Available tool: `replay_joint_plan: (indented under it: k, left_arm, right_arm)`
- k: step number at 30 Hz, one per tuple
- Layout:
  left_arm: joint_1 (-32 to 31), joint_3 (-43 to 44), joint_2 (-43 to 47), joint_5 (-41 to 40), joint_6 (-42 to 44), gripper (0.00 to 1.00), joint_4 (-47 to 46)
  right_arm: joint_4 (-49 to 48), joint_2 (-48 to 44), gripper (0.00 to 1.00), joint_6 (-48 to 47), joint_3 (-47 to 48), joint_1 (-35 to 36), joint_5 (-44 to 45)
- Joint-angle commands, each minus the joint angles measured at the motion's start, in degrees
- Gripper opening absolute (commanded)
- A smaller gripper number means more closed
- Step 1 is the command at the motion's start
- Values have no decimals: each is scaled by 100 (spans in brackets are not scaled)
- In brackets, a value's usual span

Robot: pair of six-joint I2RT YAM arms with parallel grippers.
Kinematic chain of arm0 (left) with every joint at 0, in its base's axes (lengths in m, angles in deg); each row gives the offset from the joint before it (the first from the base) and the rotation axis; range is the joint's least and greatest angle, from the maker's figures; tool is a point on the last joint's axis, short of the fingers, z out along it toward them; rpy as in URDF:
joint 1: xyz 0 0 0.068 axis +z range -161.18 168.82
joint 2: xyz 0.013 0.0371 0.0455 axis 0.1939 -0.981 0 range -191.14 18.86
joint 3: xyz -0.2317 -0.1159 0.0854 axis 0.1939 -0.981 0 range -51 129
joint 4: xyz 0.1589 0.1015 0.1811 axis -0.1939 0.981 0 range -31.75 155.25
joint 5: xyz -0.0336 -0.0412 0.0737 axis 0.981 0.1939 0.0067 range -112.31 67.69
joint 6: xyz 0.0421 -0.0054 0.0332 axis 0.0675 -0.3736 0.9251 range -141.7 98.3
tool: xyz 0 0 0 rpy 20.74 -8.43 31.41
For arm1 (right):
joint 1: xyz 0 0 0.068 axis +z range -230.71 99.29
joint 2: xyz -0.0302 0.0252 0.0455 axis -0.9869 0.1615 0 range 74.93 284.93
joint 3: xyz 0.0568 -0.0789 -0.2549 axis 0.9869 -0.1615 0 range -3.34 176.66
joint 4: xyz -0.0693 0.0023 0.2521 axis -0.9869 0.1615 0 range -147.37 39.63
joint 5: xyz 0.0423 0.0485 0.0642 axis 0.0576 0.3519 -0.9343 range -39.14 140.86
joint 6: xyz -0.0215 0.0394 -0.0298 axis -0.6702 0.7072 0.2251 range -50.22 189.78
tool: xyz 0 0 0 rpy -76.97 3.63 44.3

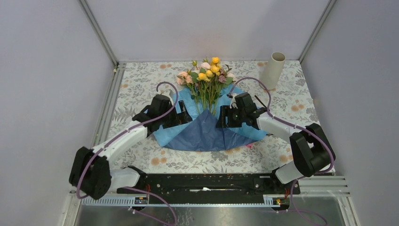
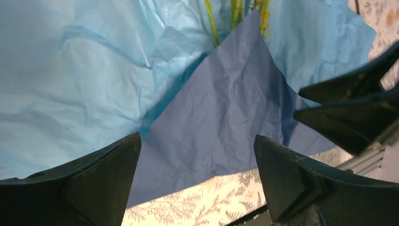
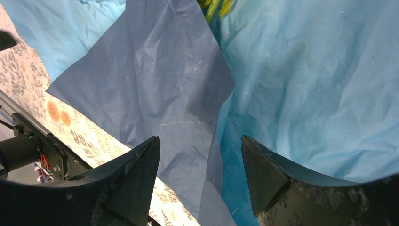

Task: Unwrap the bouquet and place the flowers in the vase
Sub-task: Unfold the wrapping paper at the center of the board.

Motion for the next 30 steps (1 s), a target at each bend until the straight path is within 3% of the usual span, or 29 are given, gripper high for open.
replay_joint_plan:
  k: [1, 12, 23, 30]
  left_arm:
    - [117, 329, -658, -211, -240, 98, -948]
    - [278, 831, -1969, -408, -438, 92, -1449]
    - [289, 937, -2353, -371, -173, 91, -1462]
    - [274, 1029, -2002, -294, -91, 93, -1421]
  right_arm:
    - [-318, 27, 70, -124, 9, 3, -481]
    - [-403, -274, 67, -416, -250, 2, -1258]
    - [-862, -1057, 66, -305, -827, 24, -1828]
    - [-876, -1575, 66, -255, -1129, 153, -1773]
